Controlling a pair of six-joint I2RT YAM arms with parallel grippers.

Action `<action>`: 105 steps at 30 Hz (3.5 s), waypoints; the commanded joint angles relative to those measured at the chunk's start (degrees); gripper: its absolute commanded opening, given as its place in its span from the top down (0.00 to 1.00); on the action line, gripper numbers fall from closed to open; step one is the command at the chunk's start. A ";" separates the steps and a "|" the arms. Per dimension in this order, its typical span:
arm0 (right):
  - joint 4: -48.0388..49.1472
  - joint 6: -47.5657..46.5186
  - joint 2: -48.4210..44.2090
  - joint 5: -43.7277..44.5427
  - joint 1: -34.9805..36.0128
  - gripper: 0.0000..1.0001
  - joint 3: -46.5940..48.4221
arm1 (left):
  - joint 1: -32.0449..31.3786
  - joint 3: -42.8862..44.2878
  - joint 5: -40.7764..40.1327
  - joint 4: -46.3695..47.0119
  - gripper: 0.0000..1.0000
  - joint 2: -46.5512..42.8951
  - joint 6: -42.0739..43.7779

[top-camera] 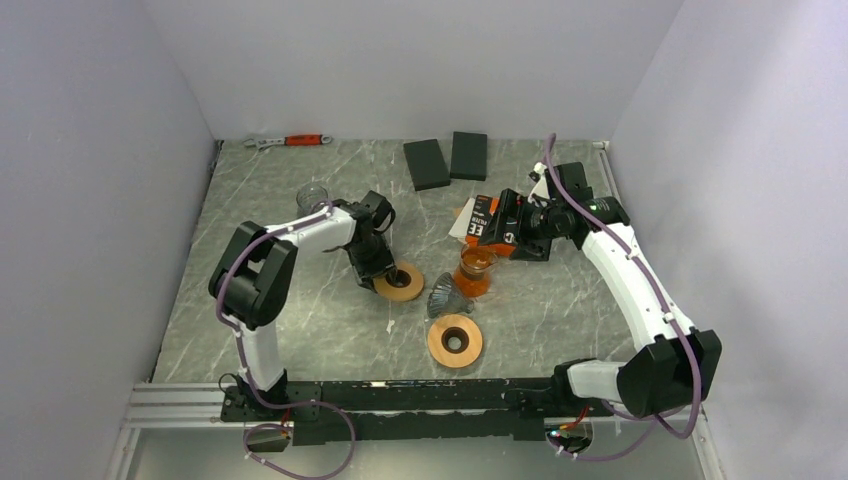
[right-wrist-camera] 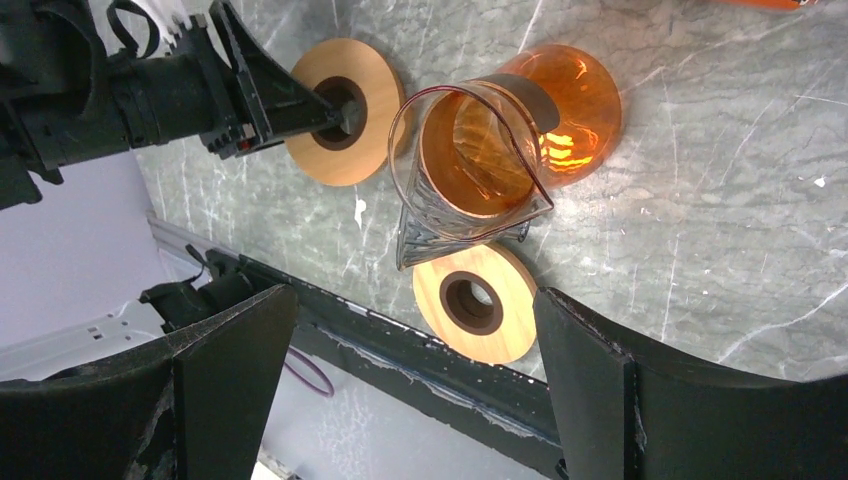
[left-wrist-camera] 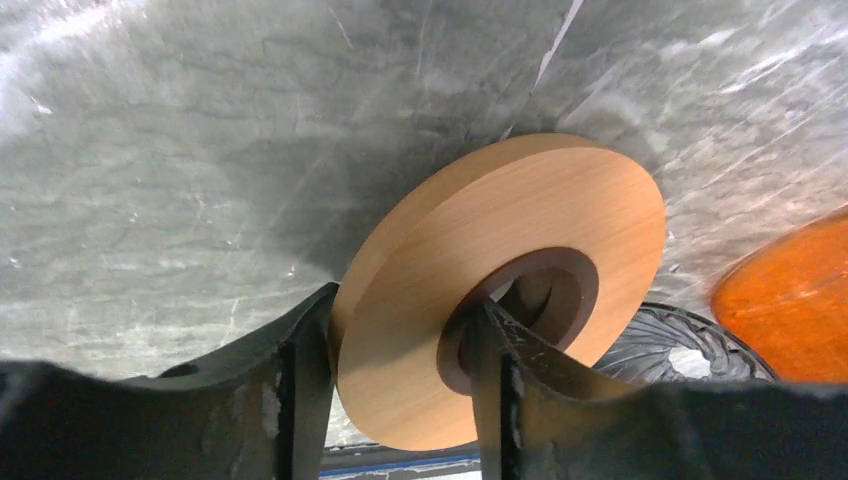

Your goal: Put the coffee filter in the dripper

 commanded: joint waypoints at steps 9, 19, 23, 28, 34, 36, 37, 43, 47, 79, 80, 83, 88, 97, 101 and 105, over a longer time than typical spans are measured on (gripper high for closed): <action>1.01 -0.03 0.70 -3.91 -1.01 0.06 2.52 | -1.18 0.43 -3.63 -4.92 0.72 -8.48 1.86; 3.83 3.58 3.74 -14.96 -1.53 0.06 8.47 | -1.27 6.80 -1.97 -4.98 0.73 -21.45 8.95; 8.29 8.30 4.63 -22.91 -1.47 0.09 8.82 | -1.74 10.11 2.49 -0.48 0.72 -22.70 11.39; 17.62 14.85 4.24 -31.37 -1.16 0.25 6.34 | -3.05 15.17 8.34 5.01 0.72 -21.04 12.35; 22.38 18.00 4.03 -33.73 -1.07 0.34 4.19 | -4.56 19.42 11.85 8.90 0.71 -18.91 11.57; 24.48 19.37 3.83 -34.60 -1.09 0.36 3.47 | -4.82 19.84 12.51 9.72 0.71 -18.62 11.42; 26.06 20.75 3.54 -34.81 -1.07 0.37 3.03 | -4.93 20.04 12.71 9.79 0.71 -18.39 11.35; 32.45 24.54 2.02 -35.38 -1.07 0.77 0.52 | -5.70 20.22 13.60 9.98 0.71 -17.79 11.07; 32.60 24.07 1.05 -34.62 -1.11 1.00 -0.45 | -5.91 19.28 12.62 9.98 0.60 -18.58 10.81; 27.45 11.83 -7.41 -33.88 -15.44 1.00 -21.07 | -5.73 -7.02 11.39 27.07 0.03 -33.77 -4.57; 27.58 11.59 -7.26 -33.75 -15.47 1.00 -21.71 | -5.76 -7.12 11.78 27.29 0.03 -33.52 -4.73; 29.10 11.74 -6.65 -33.02 -15.57 1.00 -23.34 | -5.84 -6.27 11.99 26.25 0.04 -32.98 -3.93; 30.73 11.70 -5.03 -31.82 -15.89 1.00 -23.88 | -5.84 -5.84 12.11 24.64 0.04 -32.72 -2.90; 29.44 8.69 -1.99 -30.99 -16.44 1.00 -22.37 | -5.91 -7.01 12.41 24.90 0.05 -32.35 -2.97; 28.48 6.61 0.85 -30.95 -16.45 0.93 -22.66 | -5.92 -7.50 12.91 25.45 0.05 -31.63 -3.17; 25.36 4.09 2.09 -27.76 -16.53 0.81 -21.89 | -5.99 -7.40 13.12 25.26 0.06 -30.88 -2.87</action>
